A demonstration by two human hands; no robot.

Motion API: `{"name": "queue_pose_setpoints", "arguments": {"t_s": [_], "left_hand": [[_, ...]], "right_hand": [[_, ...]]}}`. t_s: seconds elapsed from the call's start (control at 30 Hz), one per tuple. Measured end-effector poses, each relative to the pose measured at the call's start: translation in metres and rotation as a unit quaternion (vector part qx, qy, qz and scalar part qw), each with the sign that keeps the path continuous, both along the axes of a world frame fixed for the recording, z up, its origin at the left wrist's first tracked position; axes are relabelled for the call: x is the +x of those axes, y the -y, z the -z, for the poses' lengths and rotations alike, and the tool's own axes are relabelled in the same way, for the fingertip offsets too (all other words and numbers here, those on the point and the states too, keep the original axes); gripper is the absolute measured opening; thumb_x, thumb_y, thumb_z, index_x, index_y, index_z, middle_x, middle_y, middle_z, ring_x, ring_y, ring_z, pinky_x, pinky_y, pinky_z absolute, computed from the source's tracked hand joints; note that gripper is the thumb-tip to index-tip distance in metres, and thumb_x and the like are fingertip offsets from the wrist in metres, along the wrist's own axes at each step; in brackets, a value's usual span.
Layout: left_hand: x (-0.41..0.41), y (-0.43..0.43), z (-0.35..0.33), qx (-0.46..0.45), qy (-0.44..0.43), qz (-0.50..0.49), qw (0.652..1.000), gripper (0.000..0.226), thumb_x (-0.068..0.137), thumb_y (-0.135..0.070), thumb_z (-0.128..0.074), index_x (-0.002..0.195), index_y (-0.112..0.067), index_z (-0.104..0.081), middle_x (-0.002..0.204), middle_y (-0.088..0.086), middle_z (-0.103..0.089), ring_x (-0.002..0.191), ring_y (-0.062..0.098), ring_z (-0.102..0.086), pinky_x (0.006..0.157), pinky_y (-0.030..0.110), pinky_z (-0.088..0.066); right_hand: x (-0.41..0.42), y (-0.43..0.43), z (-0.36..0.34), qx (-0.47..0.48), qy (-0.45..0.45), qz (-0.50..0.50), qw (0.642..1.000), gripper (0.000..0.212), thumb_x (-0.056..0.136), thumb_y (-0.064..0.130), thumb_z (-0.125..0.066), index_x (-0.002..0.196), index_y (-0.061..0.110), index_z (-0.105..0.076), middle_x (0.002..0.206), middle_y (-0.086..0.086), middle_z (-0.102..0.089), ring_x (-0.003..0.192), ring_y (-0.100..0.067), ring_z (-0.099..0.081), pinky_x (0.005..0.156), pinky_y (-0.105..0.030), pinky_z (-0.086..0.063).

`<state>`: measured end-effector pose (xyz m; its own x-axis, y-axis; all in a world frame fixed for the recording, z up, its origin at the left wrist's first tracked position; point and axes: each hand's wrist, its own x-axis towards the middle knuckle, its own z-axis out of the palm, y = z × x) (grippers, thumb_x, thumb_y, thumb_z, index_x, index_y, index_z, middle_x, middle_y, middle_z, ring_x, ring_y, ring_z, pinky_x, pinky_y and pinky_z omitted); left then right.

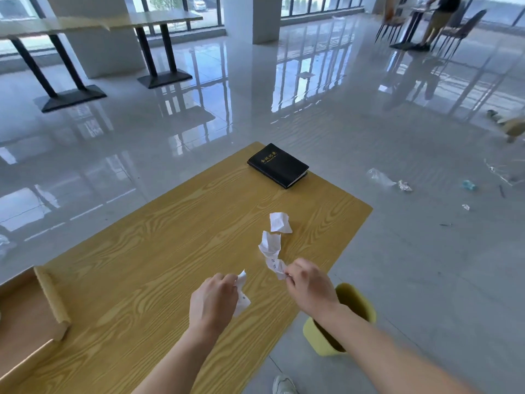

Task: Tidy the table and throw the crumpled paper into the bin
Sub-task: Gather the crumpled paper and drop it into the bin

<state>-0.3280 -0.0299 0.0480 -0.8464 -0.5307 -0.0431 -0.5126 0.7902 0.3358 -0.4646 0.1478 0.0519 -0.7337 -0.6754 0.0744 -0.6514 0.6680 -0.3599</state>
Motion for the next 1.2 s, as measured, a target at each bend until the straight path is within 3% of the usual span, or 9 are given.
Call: {"name": "queue_pose_setpoints", "arguments": {"t_s": [0.3, 0.5, 0.67, 0.77, 0.83, 0.93, 1.03, 1.13, 1.2], "left_hand": [[-0.022, -0.046, -0.008, 0.000, -0.009, 0.090, 0.996, 0.017, 0.094, -0.021, -0.045, 0.090, -0.021, -0.061, 0.084, -0.005, -0.060, 0.079, 0.021, -0.055, 0.064, 0.032, -0.045], [-0.069, -0.110, -0.002, 0.003, -0.018, 0.136, 0.991, 0.021, 0.097, -0.021, -0.044, 0.099, -0.023, -0.065, 0.086, -0.004, -0.061, 0.082, 0.020, -0.057, 0.068, 0.034, -0.051], [-0.112, -0.176, 0.009, 0.004, -0.016, 0.133, 0.991, 0.022, 0.097, -0.021, -0.044, 0.099, -0.023, -0.065, 0.086, -0.005, -0.059, 0.082, 0.019, -0.057, 0.061, 0.029, -0.041], [-0.132, -0.215, 0.022, 0.000, -0.018, 0.136, 0.991, 0.020, 0.099, -0.021, -0.046, 0.102, -0.027, -0.065, 0.083, -0.008, -0.059, 0.074, 0.015, -0.055, 0.056, 0.026, -0.038], [-0.145, -0.238, 0.032, 0.002, -0.007, 0.129, 0.992, 0.017, 0.099, -0.019, -0.051, 0.093, -0.024, -0.066, 0.077, -0.009, -0.058, 0.066, 0.012, -0.051, 0.052, 0.023, -0.034], [-0.159, -0.268, 0.048, 0.008, 0.027, 0.133, 0.991, 0.015, 0.097, -0.020, -0.057, 0.091, -0.025, -0.069, 0.074, -0.009, -0.061, 0.063, 0.011, -0.054, 0.050, 0.020, -0.035], [-0.175, -0.286, 0.071, 0.019, 0.051, 0.138, 0.989, 0.011, 0.097, -0.025, -0.058, 0.093, -0.024, -0.068, 0.072, -0.010, -0.056, 0.061, 0.011, -0.052, 0.049, 0.019, -0.026], [-0.188, -0.296, 0.106, 0.043, 0.063, 0.135, 0.988, 0.023, 0.101, -0.032, -0.048, 0.094, -0.025, -0.068, 0.076, -0.011, -0.057, 0.063, 0.010, -0.054, 0.052, 0.017, -0.035], [-0.197, -0.300, 0.135, 0.065, 0.070, 0.131, 0.987, 0.022, 0.101, -0.032, -0.048, 0.092, -0.026, -0.068, 0.079, -0.012, -0.058, 0.064, 0.009, -0.054, 0.054, 0.012, -0.033]], "right_hand": [[0.008, -0.063, 0.003, 0.004, -0.014, 0.090, 0.996, 0.017, 0.093, 0.022, -0.056, 0.078, 0.013, -0.061, 0.077, 0.002, -0.052, 0.068, -0.017, -0.046, 0.056, -0.026, -0.032], [-0.019, -0.127, 0.014, 0.035, -0.020, 0.124, 0.992, 0.017, 0.083, 0.027, -0.067, 0.069, 0.021, -0.061, 0.068, 0.004, -0.056, 0.061, -0.017, -0.056, 0.052, -0.022, -0.028], [-0.067, -0.188, 0.034, 0.050, -0.011, 0.122, 0.991, 0.011, 0.082, 0.022, -0.066, 0.073, 0.017, -0.064, 0.071, 0.002, -0.057, 0.065, -0.023, -0.058, 0.049, -0.024, -0.033], [-0.094, -0.223, 0.046, 0.058, 0.001, 0.105, 0.993, 0.006, 0.083, 0.016, -0.065, 0.077, 0.016, -0.064, 0.073, 0.000, -0.057, 0.068, -0.025, -0.059, 0.047, -0.028, -0.038], [-0.110, -0.246, 0.057, 0.054, 0.011, 0.101, 0.993, 0.004, 0.085, 0.014, -0.063, 0.084, 0.014, -0.067, 0.077, -0.003, -0.060, 0.072, -0.027, -0.059, 0.050, -0.030, -0.042], [-0.130, -0.276, 0.078, 0.067, 0.032, 0.094, 0.993, 0.012, 0.090, 0.011, -0.055, 0.094, 0.012, -0.067, 0.084, -0.006, -0.061, 0.079, -0.029, -0.058, 0.057, -0.031, -0.041], [-0.144, -0.297, 0.104, 0.094, 0.058, 0.096, 0.989, 0.018, 0.095, 0.014, -0.047, 0.099, 0.012, -0.065, 0.092, -0.005, -0.061, 0.085, -0.027, -0.055, 0.062, -0.033, -0.042], [-0.153, -0.312, 0.136, 0.111, 0.083, 0.101, 0.985, 0.020, 0.098, 0.020, -0.045, 0.102, 0.013, -0.064, 0.096, -0.004, -0.062, 0.085, -0.024, -0.055, 0.063, -0.031, -0.039], [-0.162, -0.318, 0.163, 0.117, 0.094, 0.106, 0.983, 0.020, 0.098, 0.023, -0.046, 0.101, 0.014, -0.063, 0.096, -0.004, -0.063, 0.087, -0.024, -0.056, 0.064, -0.030, -0.037]]}}
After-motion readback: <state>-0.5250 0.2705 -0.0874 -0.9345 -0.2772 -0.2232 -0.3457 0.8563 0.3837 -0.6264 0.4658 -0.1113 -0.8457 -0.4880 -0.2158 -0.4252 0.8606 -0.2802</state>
